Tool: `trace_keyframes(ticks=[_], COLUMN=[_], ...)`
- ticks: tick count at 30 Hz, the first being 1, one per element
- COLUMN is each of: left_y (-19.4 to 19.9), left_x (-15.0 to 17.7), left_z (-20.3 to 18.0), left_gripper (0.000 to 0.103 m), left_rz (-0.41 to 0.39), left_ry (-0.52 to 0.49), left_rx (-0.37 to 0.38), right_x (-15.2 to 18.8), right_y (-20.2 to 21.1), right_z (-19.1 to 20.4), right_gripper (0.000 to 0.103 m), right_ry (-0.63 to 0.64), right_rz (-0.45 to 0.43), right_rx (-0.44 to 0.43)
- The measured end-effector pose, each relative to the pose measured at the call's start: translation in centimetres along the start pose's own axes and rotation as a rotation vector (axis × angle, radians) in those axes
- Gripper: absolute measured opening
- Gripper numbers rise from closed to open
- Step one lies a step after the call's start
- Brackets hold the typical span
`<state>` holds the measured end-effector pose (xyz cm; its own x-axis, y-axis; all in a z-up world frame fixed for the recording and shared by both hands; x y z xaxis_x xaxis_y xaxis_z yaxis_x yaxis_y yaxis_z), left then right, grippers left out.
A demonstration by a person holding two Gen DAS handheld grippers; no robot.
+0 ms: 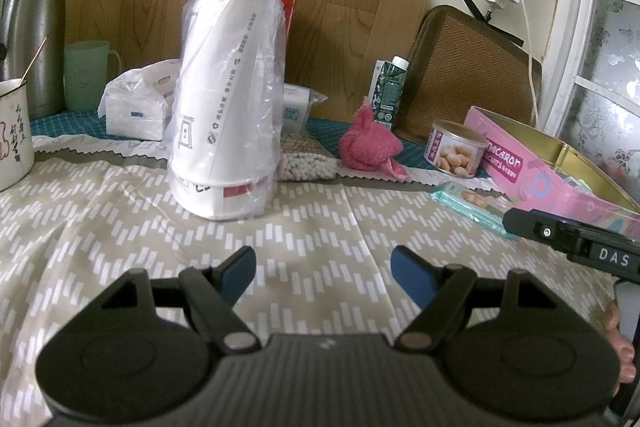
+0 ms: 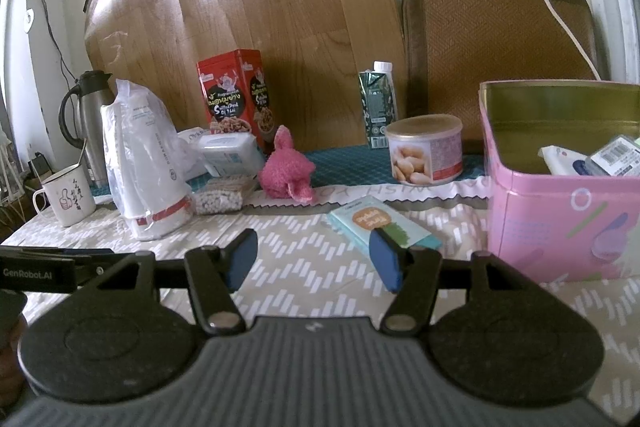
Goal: Organize soft objects
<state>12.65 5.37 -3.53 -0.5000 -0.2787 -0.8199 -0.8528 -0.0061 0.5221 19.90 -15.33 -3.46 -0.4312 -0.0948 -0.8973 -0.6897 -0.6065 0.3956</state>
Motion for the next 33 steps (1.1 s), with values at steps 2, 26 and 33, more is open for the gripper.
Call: trace_keyframes(ticks=[2, 26, 33], left_y=[0.1, 0.8, 0.6], left_x=[0.0, -0.7, -0.9], left_z=[-0.1, 0.5, 1.2], left_gripper=[0.077, 0.077, 0.077], left_rz=[-0.001, -0.058, -0.065], left_ry=[0.000, 0.077, 0.112], left_rx=[0.000, 0.058, 0.060], right_x=[0.0, -4.9, -4.1], right_y=[0.0, -5.5, -15.6], right_z=[0.0, 3.8, 1.6], right_gripper=[0.064, 0.064, 0.070], right_ry=[0.000, 0.239, 0.301], right_rz=[0.001, -0.017, 0.171], right_rx=[0.001, -0.053, 0.020])
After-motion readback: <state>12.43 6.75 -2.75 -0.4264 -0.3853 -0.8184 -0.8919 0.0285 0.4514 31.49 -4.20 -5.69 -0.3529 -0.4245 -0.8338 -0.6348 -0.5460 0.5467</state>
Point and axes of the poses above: each gripper's, at about its wrist camera, not at the fingertips, and y roughly against the way its jaws point, z to its left, x to its underside, the point moved 10 cm from there along -y, roughly the way its jaws point, and after that the axes turned 3 degrees about y, right-handed, at the moved point
